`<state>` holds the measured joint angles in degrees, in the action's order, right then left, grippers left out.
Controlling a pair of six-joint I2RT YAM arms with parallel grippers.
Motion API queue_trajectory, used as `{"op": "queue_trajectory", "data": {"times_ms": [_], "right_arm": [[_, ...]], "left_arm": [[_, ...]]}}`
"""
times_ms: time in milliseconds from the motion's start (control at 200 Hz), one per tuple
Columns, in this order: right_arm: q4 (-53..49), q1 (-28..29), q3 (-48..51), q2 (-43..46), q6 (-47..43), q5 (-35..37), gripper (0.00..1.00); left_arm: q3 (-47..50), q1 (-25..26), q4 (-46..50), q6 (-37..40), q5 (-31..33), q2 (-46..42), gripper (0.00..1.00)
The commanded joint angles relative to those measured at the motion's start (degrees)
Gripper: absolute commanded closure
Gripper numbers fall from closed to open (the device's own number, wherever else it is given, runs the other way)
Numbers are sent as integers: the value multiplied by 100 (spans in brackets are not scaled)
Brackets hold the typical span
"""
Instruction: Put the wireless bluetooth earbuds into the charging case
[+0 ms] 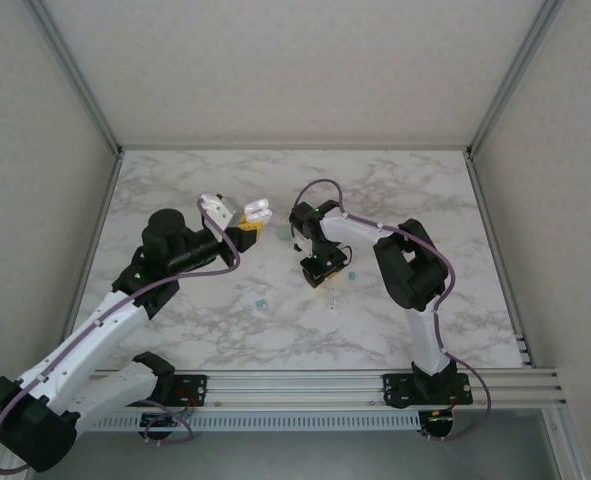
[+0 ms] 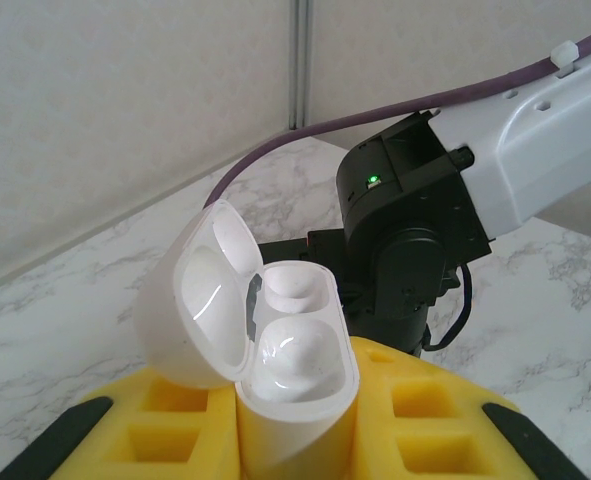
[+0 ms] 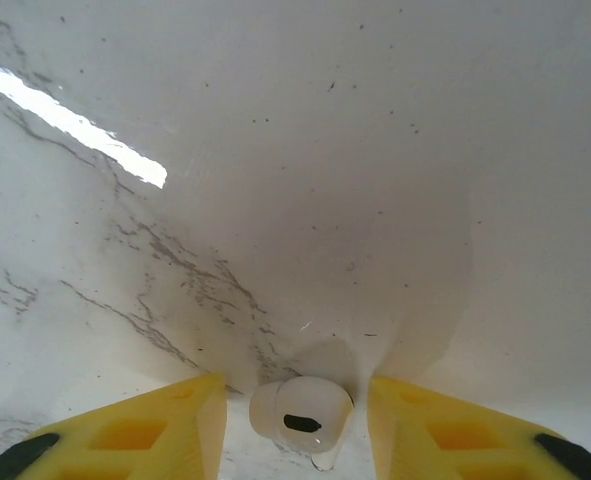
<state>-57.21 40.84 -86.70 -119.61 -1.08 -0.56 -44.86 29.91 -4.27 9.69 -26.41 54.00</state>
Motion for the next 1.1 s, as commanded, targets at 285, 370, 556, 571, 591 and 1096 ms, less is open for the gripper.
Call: {"op": "queue_trajectory", "data": {"times_ms": [285,370,556,571,591,1096], "right_arm": [[-45,71,-101,-275,54,249,69],[-11,67,-114,-185,180,239,70],[18,56,-25,462,408,318,74],[31,48,-14,537,431,327,74],[44,34,5,641,474,345,74],[1068,19,-470,3572,1751,-227,72]], "left_arm": [[39,50,-41,15,48,-83,86],[48,50,-52,-9,49,-76,86],[35,50,-87,-35,75,-64,86],[38,50,-95,-40,82,-65,86],[39,50,-112,-47,88,-58,86],[-144,222,-1180,-840,-72,834,85]]}}
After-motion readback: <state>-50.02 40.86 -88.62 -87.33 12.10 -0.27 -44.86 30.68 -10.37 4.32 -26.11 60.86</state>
